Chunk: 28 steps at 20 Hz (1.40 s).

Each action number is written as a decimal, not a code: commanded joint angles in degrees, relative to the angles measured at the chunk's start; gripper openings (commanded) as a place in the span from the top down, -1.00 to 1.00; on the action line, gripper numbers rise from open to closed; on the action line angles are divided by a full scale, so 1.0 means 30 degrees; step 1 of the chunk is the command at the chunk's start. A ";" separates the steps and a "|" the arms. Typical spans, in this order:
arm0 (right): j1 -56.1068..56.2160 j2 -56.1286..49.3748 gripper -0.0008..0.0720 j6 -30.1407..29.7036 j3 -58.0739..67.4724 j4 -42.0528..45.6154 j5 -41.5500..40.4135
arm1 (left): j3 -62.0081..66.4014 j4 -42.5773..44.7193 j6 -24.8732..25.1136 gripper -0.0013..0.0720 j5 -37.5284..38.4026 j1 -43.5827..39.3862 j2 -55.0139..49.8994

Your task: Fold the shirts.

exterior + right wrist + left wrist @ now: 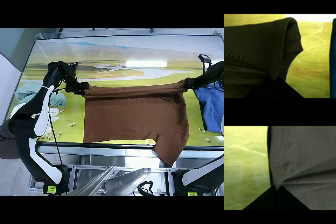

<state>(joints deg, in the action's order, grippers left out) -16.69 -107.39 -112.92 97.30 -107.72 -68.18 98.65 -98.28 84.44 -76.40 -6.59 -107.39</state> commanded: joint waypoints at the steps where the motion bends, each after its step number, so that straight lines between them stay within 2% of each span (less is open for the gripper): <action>1: 0.0109 -0.0306 0.92 0.0437 -0.0546 0.0714 0.0219 | 0.0015 0.0765 -0.0364 0.93 -0.0532 -0.0517 -0.0022; 9: 0.0678 -0.0401 0.92 0.0998 -0.0546 0.0874 0.0379 | -0.1865 0.0867 -0.0685 0.93 -0.0321 -0.0634 -0.0015; 13: 0.0692 -0.0401 0.91 0.1253 -0.0546 0.1224 0.0372 | -0.1843 0.0838 -0.0685 0.93 0.1144 -0.0590 -0.0015; 17: 0.0831 -0.0401 0.91 0.1807 -0.0546 0.1421 0.0386 | -0.1843 0.0758 -0.0678 0.93 0.1566 -0.0845 -0.0015; 18: 0.0903 -0.0393 0.89 0.1807 -0.0546 0.1421 0.0364 | -0.1843 0.0750 -0.0692 0.93 0.1574 -0.0852 -0.0015; 19: 0.0962 -0.0393 0.58 0.1807 -0.0546 0.1355 0.0364 | -0.1836 0.0699 -0.0692 0.88 0.1566 -0.0852 -0.0015; 20: 0.1056 -0.0393 0.15 0.1872 -0.0539 0.1319 0.0321 | -0.1829 0.0699 -0.0692 0.36 0.1559 -0.0867 -0.0015; 21: 0.1137 -0.0386 -0.05 0.1960 -0.0539 0.1202 0.0233 | -0.1829 0.0364 -0.0692 -0.42 0.1523 -0.0867 -0.0007; 22: 0.1202 -0.0372 -0.09 0.2062 -0.0539 0.1137 0.0160 | -0.1821 -0.0335 -0.0692 -0.82 0.1508 -0.0867 0.0000; 25: 0.1304 0.0350 -0.10 0.2820 -0.0335 0.1239 -0.0554 | -0.0546 -0.1894 -0.0692 -0.86 0.0153 -0.0554 0.0000; 28: 0.0634 0.2404 -0.10 0.3300 0.0066 0.1632 -0.1333 | 0.2433 -0.2076 -0.0678 -0.86 -0.3723 0.0160 0.0554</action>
<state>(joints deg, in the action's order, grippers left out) -13.58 -104.49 -104.68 96.73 -103.53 -69.89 99.85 -102.32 82.28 -78.06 -7.68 -107.00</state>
